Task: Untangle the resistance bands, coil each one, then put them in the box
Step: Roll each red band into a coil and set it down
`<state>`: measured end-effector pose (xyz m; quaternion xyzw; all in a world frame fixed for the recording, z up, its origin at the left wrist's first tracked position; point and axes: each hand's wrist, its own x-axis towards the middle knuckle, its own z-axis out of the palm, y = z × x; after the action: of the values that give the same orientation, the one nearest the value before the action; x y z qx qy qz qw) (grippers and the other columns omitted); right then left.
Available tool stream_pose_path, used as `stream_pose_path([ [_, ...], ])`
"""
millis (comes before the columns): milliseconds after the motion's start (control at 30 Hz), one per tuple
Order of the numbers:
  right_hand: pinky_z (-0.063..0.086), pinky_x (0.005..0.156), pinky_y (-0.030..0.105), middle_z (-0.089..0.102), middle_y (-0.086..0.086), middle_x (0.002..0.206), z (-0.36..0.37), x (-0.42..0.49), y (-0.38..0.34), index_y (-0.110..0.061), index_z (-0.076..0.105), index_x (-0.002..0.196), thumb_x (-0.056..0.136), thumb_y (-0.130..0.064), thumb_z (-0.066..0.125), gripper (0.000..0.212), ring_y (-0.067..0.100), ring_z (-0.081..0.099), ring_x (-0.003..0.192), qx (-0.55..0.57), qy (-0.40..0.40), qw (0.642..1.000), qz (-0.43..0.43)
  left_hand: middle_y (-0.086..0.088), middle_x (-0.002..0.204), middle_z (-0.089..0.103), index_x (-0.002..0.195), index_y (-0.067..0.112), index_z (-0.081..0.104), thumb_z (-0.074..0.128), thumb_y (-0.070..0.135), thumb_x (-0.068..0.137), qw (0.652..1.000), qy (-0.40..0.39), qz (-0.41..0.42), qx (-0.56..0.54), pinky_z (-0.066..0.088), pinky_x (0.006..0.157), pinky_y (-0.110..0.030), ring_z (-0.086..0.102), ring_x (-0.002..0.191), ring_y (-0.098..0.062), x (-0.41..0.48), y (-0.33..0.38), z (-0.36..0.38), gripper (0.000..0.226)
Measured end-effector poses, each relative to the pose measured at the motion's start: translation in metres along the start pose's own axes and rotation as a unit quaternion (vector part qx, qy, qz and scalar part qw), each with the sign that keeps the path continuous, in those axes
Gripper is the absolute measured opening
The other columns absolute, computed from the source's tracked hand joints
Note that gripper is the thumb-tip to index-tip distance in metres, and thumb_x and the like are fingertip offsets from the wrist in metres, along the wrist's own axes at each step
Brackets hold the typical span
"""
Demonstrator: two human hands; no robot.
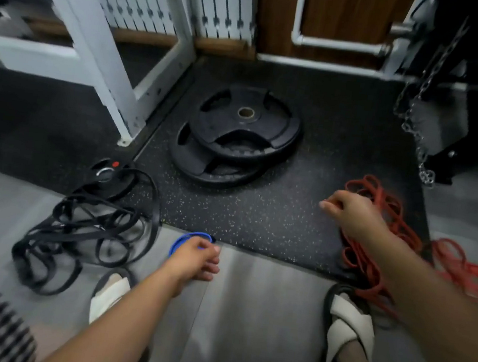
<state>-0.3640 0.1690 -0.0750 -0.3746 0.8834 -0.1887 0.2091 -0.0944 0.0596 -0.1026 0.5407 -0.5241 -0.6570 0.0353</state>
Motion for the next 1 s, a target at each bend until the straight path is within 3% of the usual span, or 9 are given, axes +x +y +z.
stream_pose_path([
  [100,0.044,0.072,0.032,0.063,0.003,0.086,-0.045,-0.027,-0.039,-0.017,0.063,0.088,0.09,-0.035,0.057,0.019,0.023,0.058,0.085,0.017,0.036,0.999,-0.031,-0.006,0.075,0.052,0.087,0.013,0.046,0.053,0.007,0.092,0.985,-0.023,0.071,0.153,0.04,0.044,-0.016,0.049,0.059,-0.015,-0.025,0.019,-0.019,0.01],
  [200,0.039,0.063,0.027,0.06,-0.002,0.077,-0.066,-0.058,-0.064,-0.019,0.062,0.085,0.09,-0.032,0.056,0.015,0.016,0.054,0.073,0.056,0.059,0.996,-0.043,-0.011,0.107,0.058,0.113,0.009,0.052,0.061,0.021,0.088,0.933,0.037,0.054,0.354,0.045,0.081,-0.024,0.057,0.097,-0.023,-0.028,-0.006,-0.042,0.029],
  [333,0.041,0.061,0.027,0.061,0.003,0.072,-0.047,-0.065,-0.076,-0.009,0.065,0.086,0.091,-0.022,0.057,0.015,0.017,0.053,0.064,0.125,0.027,0.991,-0.049,-0.012,0.138,0.046,0.134,0.005,0.04,0.061,0.029,0.087,0.933,0.063,-0.011,0.355,0.039,0.1,-0.032,0.047,0.122,-0.027,-0.019,-0.049,-0.046,0.057],
  [433,0.041,0.059,0.026,0.057,0.0,0.065,-0.019,-0.057,-0.087,-0.01,0.064,0.083,0.09,-0.016,0.057,0.011,0.013,0.048,0.059,0.181,0.001,0.981,-0.072,-0.015,0.146,0.035,0.142,0.003,0.028,0.059,0.027,0.089,0.942,0.08,0.017,0.327,0.032,0.104,-0.03,0.038,0.132,-0.027,-0.01,-0.053,-0.034,0.066],
  [500,0.04,0.059,0.021,0.057,-0.003,0.066,-0.004,-0.056,-0.105,-0.015,0.064,0.082,0.09,-0.018,0.058,0.01,0.009,0.047,0.06,0.167,-0.043,0.98,-0.097,-0.014,0.143,0.04,0.142,0.007,0.03,0.062,0.022,0.087,0.958,0.084,0.068,0.267,0.033,0.102,-0.028,0.042,0.128,-0.026,-0.009,-0.038,-0.024,0.064],
  [600,0.039,0.058,0.02,0.056,-0.01,0.061,0.004,-0.062,-0.136,-0.022,0.062,0.075,0.087,-0.024,0.061,0.013,0.0,0.045,0.053,0.125,-0.102,0.974,-0.157,-0.014,0.124,0.049,0.137,0.015,0.04,0.063,0.006,0.084,0.969,0.029,0.203,0.14,0.043,0.077,-0.018,0.054,0.094,-0.021,-0.022,0.014,-0.012,0.058],
  [733,0.033,0.047,0.009,0.053,-0.009,0.059,-0.032,-0.078,-0.154,-0.017,0.064,0.076,0.082,-0.024,0.068,0.01,-0.003,0.044,0.047,0.126,-0.082,0.97,-0.191,0.001,0.094,0.056,0.116,0.015,0.057,0.059,-0.008,0.081,0.914,-0.028,0.385,0.126,0.045,0.068,-0.016,0.054,0.075,-0.007,-0.062,0.089,-0.008,0.042],
  [833,0.038,0.053,0.005,0.057,-0.008,0.064,-0.07,-0.103,-0.161,-0.02,0.064,0.077,0.081,-0.022,0.068,0.006,-0.006,0.049,0.052,0.19,-0.081,0.955,-0.212,0.004,0.077,0.06,0.094,0.013,0.061,0.061,-0.007,0.081,0.895,-0.057,0.427,0.111,0.046,0.065,-0.017,0.055,0.066,0.001,-0.098,0.119,-0.014,0.024],
  [1000,0.043,0.067,0.008,0.063,-0.012,0.078,-0.099,-0.142,-0.161,-0.029,0.064,0.082,0.082,-0.025,0.067,0.005,-0.005,0.054,0.069,0.222,-0.001,0.943,-0.246,-0.006,0.071,0.062,0.093,0.004,0.062,0.059,-0.003,0.085,0.878,-0.101,0.461,0.08,0.045,0.054,-0.011,0.058,0.056,0.001,-0.158,0.139,-0.017,0.011],
])
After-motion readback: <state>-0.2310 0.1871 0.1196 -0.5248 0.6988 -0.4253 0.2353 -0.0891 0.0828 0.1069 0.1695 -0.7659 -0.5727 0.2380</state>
